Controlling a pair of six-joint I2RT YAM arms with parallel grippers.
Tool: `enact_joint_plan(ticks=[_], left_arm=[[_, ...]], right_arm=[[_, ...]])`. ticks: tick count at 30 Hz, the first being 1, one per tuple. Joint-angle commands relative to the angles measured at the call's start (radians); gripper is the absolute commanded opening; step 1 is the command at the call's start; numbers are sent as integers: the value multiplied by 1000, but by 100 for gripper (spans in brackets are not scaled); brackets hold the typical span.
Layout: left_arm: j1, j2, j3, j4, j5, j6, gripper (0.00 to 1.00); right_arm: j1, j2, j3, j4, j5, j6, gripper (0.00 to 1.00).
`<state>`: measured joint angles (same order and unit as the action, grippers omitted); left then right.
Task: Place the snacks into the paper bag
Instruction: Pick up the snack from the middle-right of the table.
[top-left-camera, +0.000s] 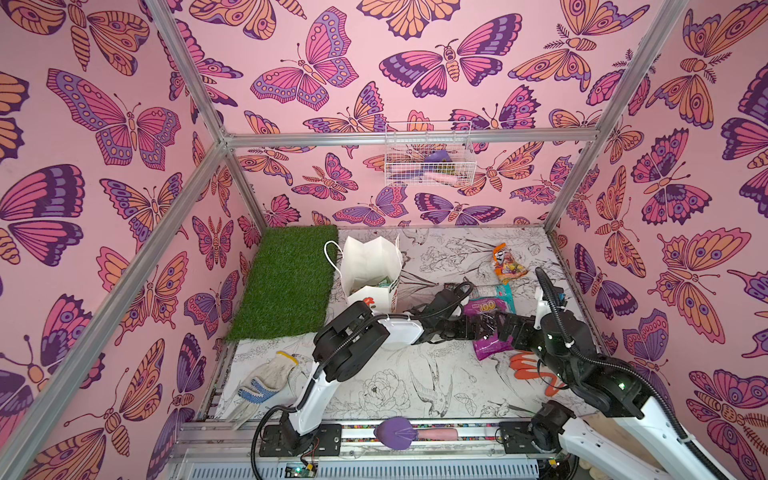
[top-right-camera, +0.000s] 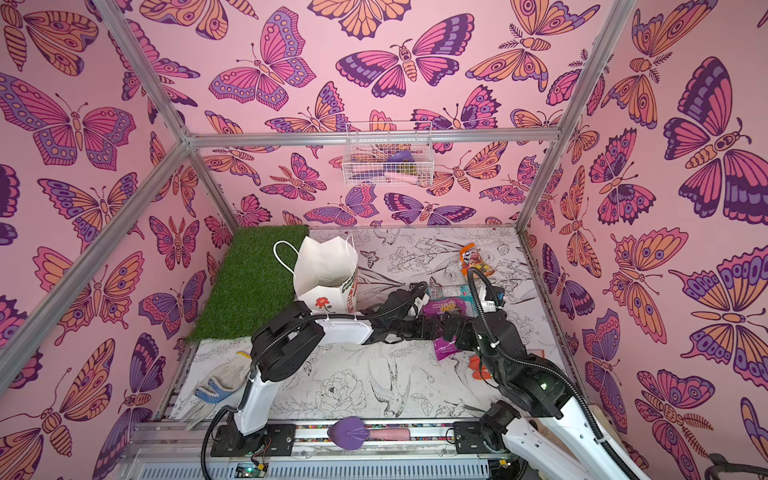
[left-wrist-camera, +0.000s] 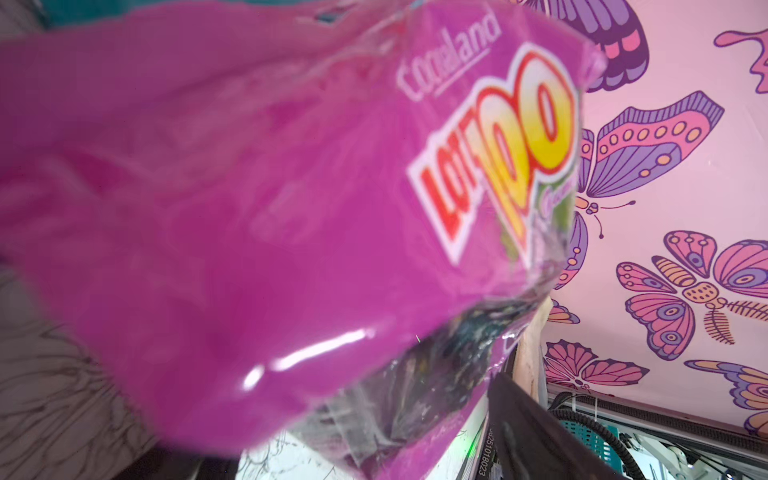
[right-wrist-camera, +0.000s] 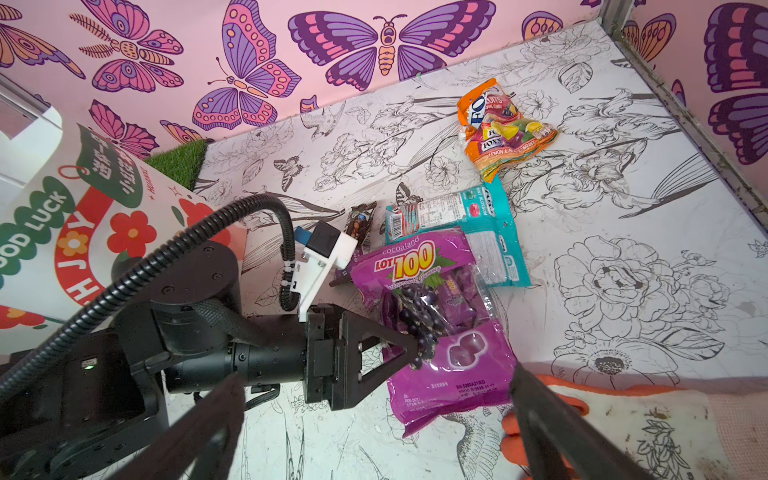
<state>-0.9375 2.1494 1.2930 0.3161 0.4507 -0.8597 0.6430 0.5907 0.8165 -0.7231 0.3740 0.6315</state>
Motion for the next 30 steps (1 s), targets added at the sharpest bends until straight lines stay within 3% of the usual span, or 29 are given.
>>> enact_joint_plan(ticks=[1,10,21,30], left_arm=[[-5,28,12,19,20,-15,87],[-9,44,11,45,33,-34,74],[-9,46,12,60,43,-38,25],[-9,31,-3,68,39,-32,3]], right_arm=[[-7,-11,6,-23,11,8,100],[-8,-19,4,-29,14,7,100],[-8,-34,3,-39,19,9,100],[-10,-38,1,-41,17,10,100]])
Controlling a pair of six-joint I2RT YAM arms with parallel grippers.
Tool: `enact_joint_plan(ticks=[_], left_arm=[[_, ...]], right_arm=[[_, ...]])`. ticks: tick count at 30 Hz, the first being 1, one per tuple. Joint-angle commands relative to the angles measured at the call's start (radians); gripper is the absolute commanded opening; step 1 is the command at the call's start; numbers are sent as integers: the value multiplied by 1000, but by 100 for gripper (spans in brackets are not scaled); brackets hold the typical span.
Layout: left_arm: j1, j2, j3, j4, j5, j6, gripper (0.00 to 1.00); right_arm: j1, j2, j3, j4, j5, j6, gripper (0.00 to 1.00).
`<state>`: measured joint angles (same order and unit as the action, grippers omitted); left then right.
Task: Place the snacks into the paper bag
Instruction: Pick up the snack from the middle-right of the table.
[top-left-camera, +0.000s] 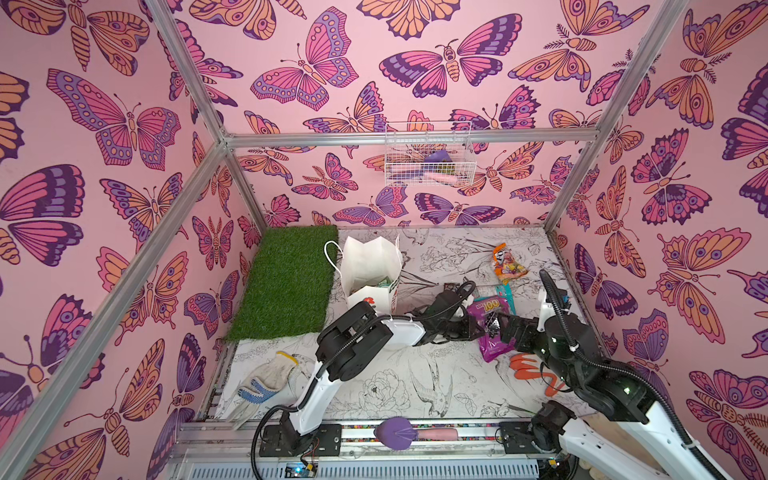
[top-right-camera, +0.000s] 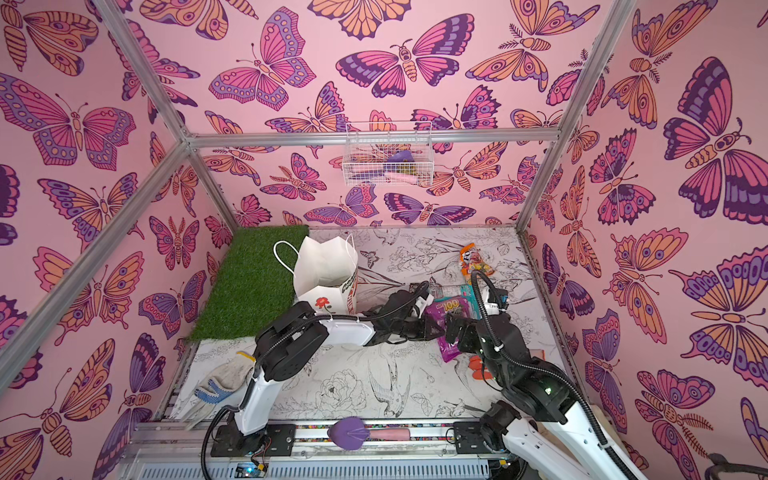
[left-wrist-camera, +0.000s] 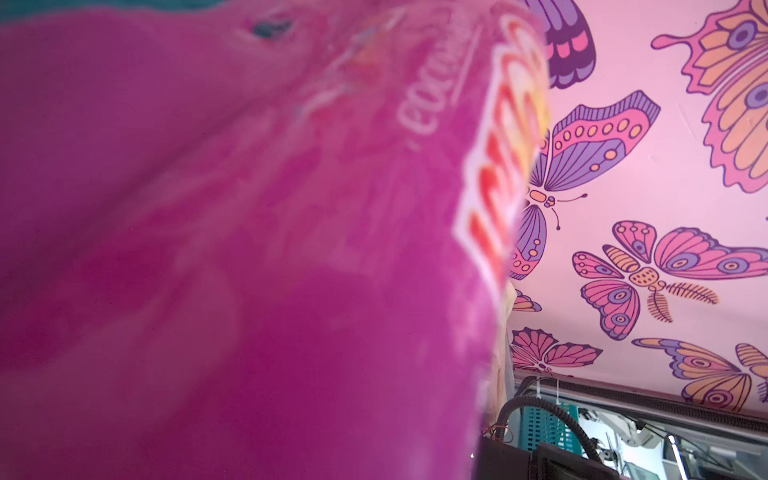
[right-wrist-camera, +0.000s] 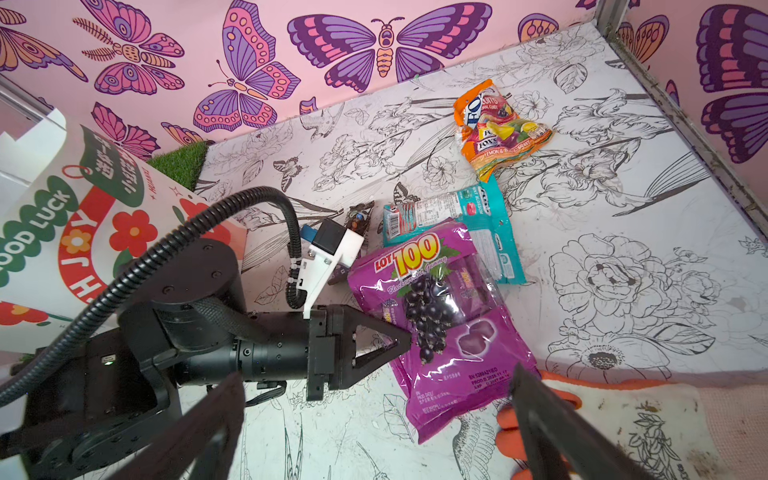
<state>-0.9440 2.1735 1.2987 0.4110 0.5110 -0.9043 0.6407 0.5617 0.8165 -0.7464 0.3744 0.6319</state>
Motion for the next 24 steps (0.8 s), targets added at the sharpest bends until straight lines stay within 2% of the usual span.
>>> enact_joint_plan(ticks=[1,13,24], left_arm=[[-2,3,-11,-25,-22,16,1],[-4,-64,-39,-27,-49,55,0],[-8,-190,-70,-60,-114,121,0]], right_arm=[[-8,-9,1,-18,17,10,100],[-8,-14,1,-22,20,10,100],[-8,-13,1,-21,21,12,100]])
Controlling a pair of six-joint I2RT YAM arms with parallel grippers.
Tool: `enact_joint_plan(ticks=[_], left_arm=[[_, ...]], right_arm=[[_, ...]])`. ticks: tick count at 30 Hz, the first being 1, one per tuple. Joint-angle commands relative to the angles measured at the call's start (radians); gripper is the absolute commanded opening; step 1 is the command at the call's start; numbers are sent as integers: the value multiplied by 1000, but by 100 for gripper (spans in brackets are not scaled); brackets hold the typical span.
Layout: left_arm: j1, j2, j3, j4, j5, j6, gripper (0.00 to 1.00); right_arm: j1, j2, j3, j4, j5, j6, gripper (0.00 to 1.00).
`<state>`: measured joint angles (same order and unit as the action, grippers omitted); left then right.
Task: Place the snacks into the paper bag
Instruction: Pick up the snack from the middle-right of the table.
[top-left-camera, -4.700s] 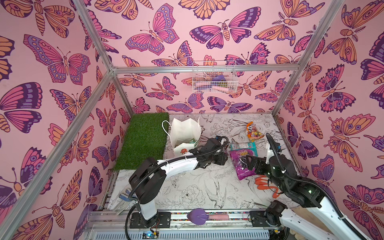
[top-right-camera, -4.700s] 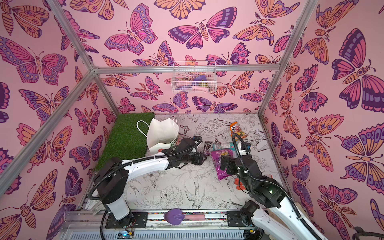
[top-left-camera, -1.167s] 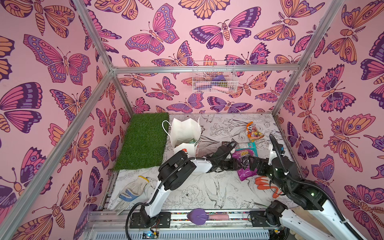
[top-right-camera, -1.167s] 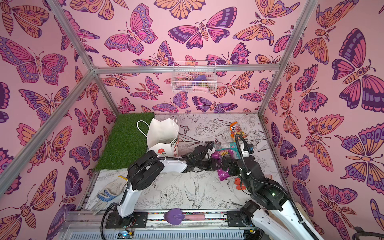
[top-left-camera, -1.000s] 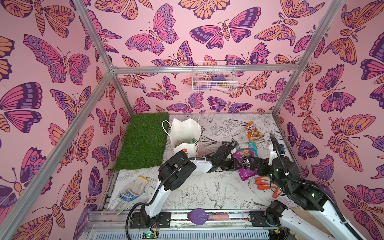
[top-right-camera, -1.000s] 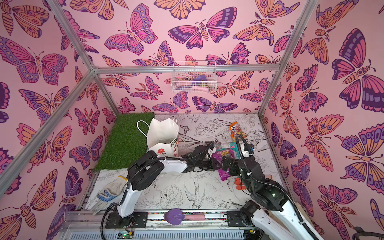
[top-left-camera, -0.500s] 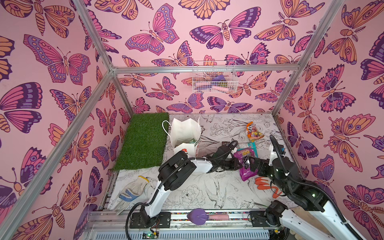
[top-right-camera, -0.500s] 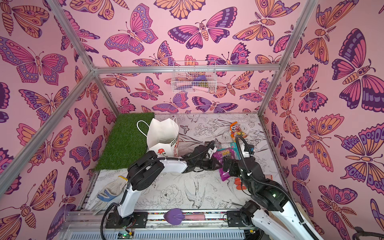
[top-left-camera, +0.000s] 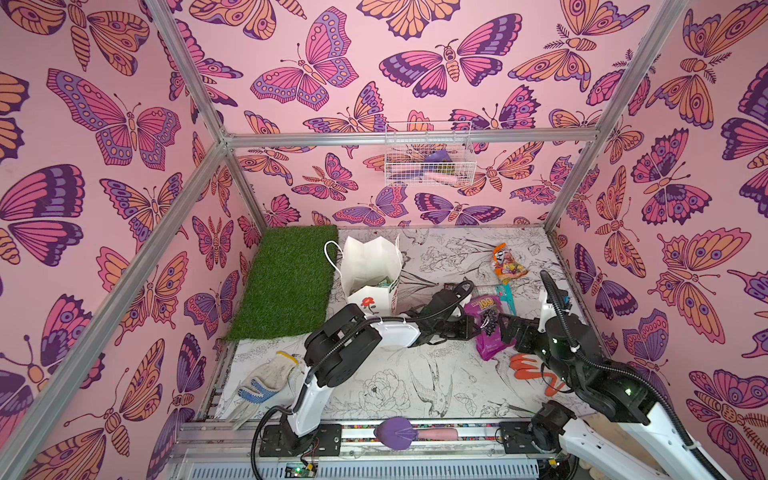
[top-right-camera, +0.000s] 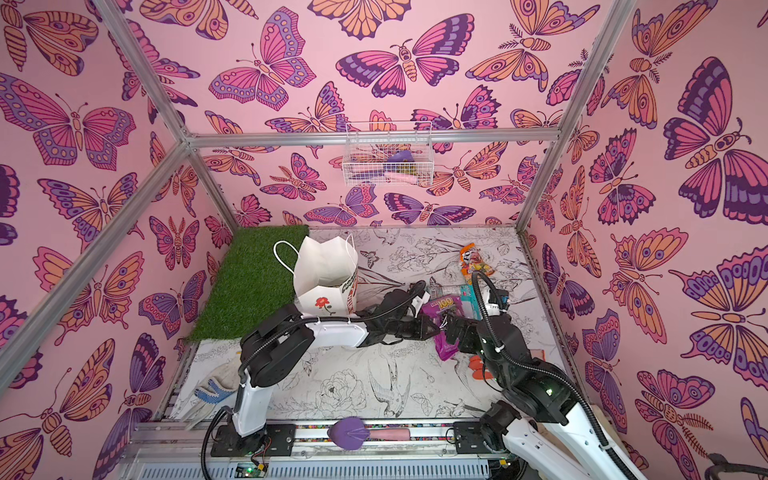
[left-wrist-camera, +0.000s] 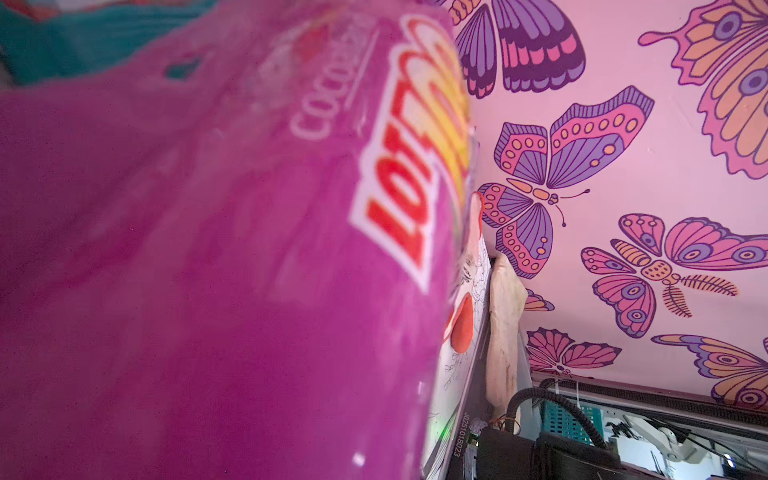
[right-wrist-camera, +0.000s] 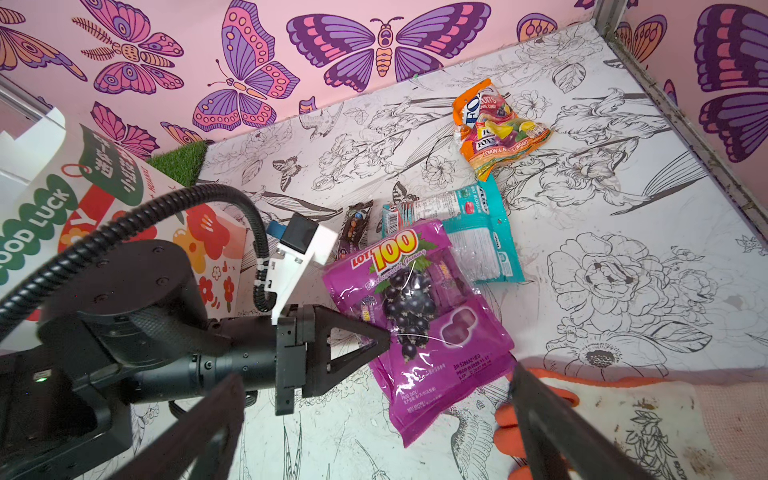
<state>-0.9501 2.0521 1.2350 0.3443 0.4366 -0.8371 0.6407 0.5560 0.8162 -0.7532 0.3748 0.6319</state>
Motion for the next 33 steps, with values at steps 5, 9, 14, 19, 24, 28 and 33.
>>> enact_joint_plan(ticks=[5,9,14,19,24,28,33], left_arm=[[-5,-109,-12,-15,-62,82,0],[-9,-127,-11,-26,-70,94,0],[-15,-155,-4,-46,-80,115,0],[-26,-185,14,-98,-103,162,0],[-33,-218,23,-134,-127,195,0],[-38,-238,30,-155,-134,213,0],[-43,-263,38,-185,-155,241,0]], right_arm=[[-7,-9,0,-16,19,12,100],[-8,-10,1,-15,19,14,100],[-8,-6,6,-15,18,14,100],[-7,-3,11,-14,17,14,100],[-8,0,16,-13,16,13,100],[-7,2,17,-8,13,13,100],[-7,10,18,-2,6,14,100]])
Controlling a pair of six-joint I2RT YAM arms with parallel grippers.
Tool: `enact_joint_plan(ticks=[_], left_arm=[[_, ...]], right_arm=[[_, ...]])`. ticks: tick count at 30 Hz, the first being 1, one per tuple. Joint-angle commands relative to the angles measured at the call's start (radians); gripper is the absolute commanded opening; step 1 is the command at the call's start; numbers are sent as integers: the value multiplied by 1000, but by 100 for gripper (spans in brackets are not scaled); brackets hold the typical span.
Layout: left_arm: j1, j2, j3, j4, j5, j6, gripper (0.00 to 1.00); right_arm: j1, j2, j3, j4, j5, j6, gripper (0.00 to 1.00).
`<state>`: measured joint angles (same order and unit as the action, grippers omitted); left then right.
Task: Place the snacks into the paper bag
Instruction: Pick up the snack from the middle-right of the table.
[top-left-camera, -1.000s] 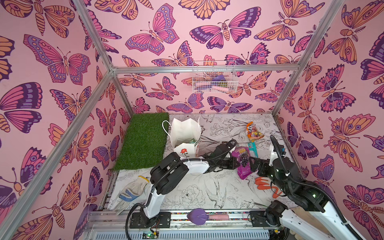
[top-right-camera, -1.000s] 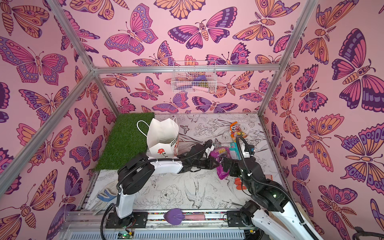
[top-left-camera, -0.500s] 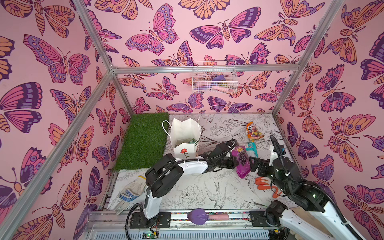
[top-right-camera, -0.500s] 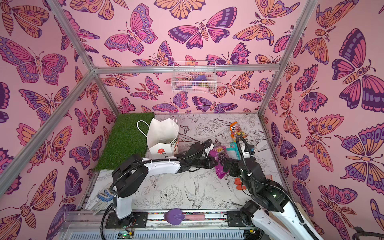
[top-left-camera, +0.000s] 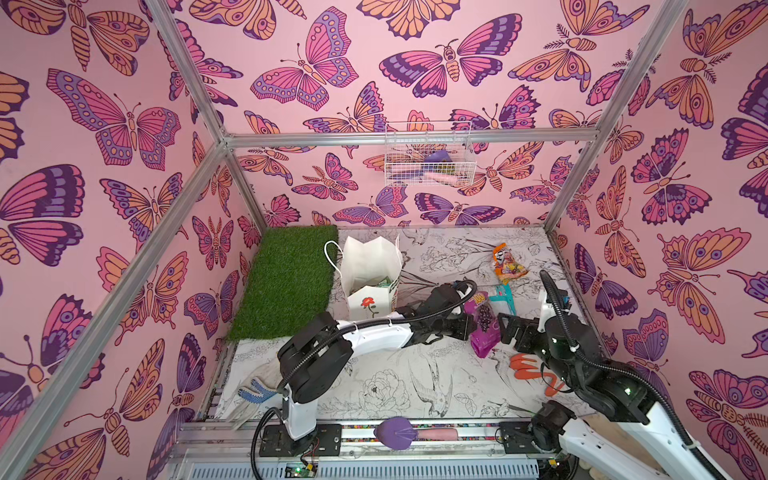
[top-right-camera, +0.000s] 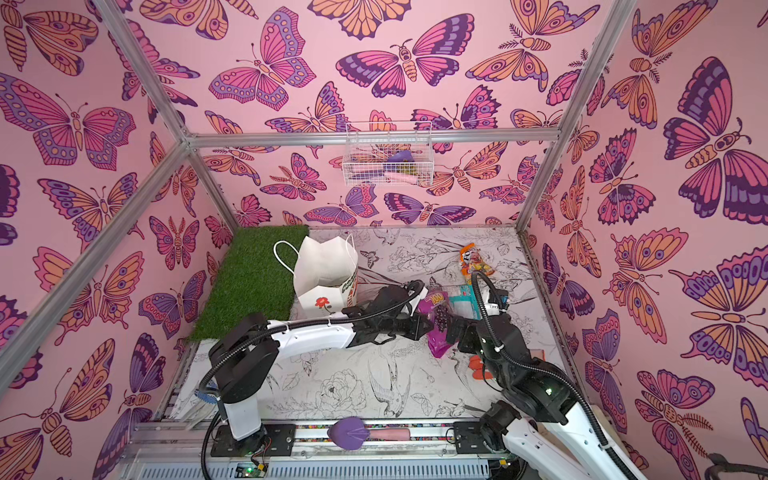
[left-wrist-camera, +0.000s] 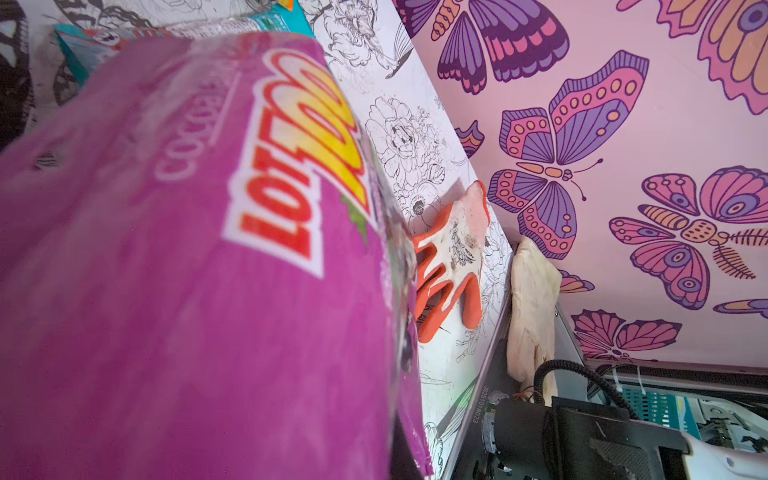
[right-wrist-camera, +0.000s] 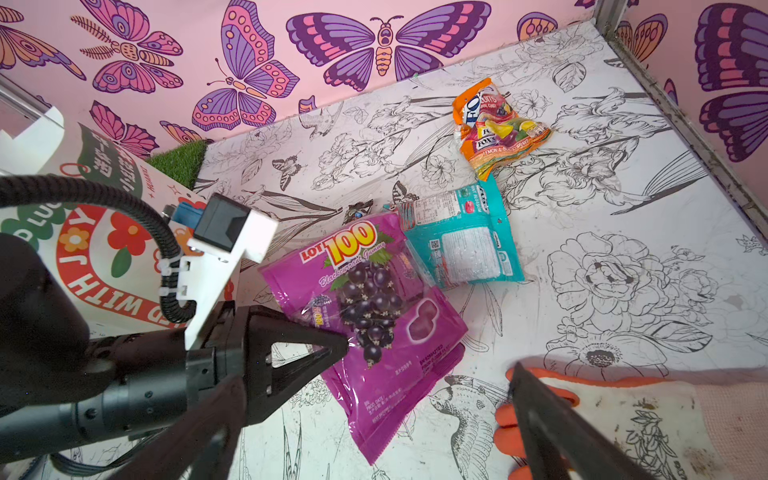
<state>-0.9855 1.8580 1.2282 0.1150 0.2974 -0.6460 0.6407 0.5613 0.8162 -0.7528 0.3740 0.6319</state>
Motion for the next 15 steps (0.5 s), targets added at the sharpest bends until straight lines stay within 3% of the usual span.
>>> enact_joint_plan(ticks=[1,15], left_arm=[[-10,-75,48,36,-22,58,0],[-30,-166,72,-66,-110,164,0]], right_arm=[[-9,7,19,-3,8,14,100],[-8,-2,3,-3,9,21,100]])
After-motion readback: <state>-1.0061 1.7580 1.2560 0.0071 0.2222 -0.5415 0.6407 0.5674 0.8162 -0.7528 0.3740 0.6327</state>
